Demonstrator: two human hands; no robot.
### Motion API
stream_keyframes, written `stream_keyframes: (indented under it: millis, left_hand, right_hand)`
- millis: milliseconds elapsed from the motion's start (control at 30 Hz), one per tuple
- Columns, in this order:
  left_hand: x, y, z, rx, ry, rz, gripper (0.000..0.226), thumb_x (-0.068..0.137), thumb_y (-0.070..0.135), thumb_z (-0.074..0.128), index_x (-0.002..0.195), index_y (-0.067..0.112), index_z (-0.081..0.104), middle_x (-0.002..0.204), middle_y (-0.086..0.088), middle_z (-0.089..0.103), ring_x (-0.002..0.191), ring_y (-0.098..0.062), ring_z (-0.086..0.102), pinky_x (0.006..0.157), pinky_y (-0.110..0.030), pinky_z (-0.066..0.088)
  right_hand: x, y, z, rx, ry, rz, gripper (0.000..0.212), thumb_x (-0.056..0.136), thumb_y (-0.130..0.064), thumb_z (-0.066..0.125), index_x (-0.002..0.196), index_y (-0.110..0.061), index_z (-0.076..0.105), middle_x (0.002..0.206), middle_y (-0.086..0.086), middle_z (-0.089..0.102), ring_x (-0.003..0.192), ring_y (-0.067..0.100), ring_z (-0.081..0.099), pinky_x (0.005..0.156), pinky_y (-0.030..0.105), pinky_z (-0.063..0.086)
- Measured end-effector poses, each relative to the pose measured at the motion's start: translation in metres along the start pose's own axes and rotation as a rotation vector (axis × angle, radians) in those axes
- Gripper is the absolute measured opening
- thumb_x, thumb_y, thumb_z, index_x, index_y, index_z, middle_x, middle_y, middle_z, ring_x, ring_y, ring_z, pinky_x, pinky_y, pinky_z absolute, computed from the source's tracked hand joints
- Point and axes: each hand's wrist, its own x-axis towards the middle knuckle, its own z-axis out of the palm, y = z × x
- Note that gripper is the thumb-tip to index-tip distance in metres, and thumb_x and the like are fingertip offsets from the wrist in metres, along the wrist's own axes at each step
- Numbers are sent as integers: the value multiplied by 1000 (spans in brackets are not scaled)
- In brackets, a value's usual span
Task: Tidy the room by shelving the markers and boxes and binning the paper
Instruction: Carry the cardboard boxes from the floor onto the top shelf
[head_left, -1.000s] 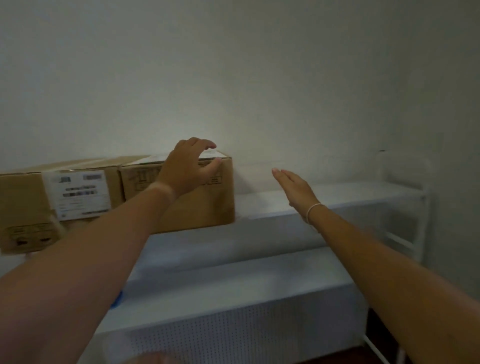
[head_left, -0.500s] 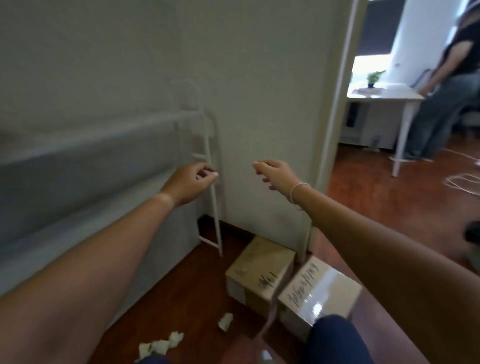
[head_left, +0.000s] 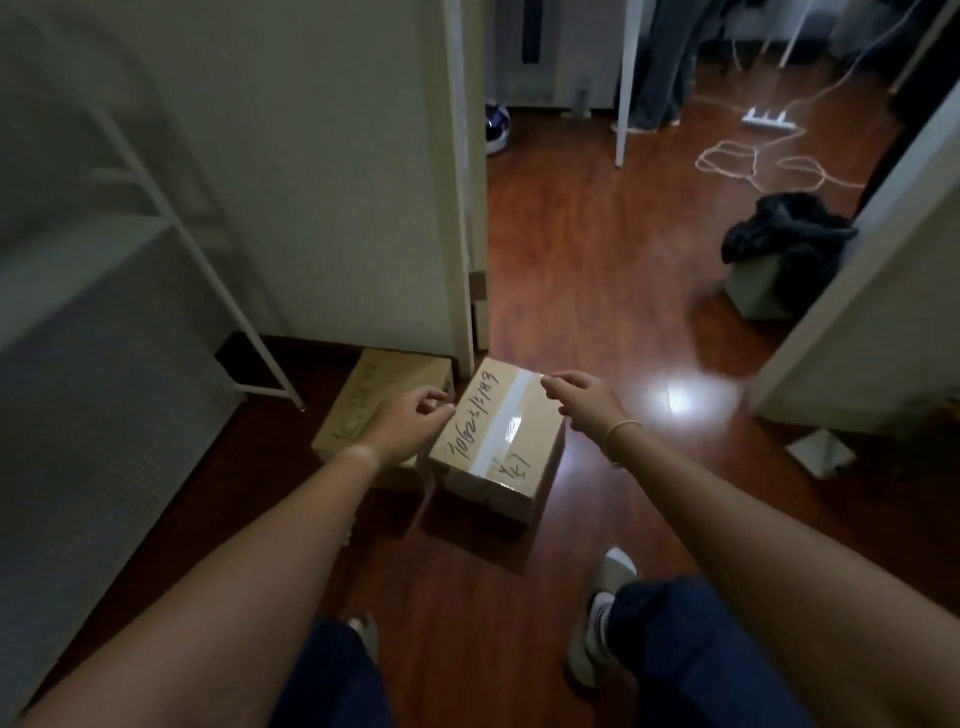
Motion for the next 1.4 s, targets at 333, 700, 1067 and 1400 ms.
stream_keyframes:
  millis: [333, 700, 1067, 1400]
  left_hand:
    - [100, -101, 112, -24, -109, -205, 47, 90, 32, 59, 133, 14, 52, 126, -12, 60, 114, -28, 58, 99, -36, 47]
    - [210, -186, 174, 112, -72, -331, 66, 89, 30, 59, 147, 12, 35, 151, -10, 39, 138, -26, 38, 110, -31, 31]
    - [270, -233, 194, 42, -84, -554, 78, 76, 43, 71, 140, 10, 39, 138, -10, 52, 127, -29, 50, 106, -39, 42]
    - [265, -179, 176, -158, -89, -485, 45, 83, 28, 72, 111, 13, 41, 106, -2, 54, 95, -16, 52, 79, -27, 39]
  right_hand:
    - [47, 178, 43, 65, 42, 317, 45, 91, -24, 57, 131, -6, 51, 119, 10, 59, 75, 4, 49, 59, 14, 37]
    - [144, 270, 109, 193, 79, 509, 71, 87, -25, 63, 147, -13, 28, 152, 7, 34, 138, 20, 35, 105, 26, 31]
    - [210, 315, 141, 327, 90, 641, 77, 78, -26, 72, 143, -19, 31, 130, 2, 57, 112, 19, 57, 101, 34, 43]
    - [208, 275, 87, 419, 75, 631, 49, 81, -27, 70, 125, -23, 49, 123, 5, 63, 111, 26, 60, 100, 48, 46]
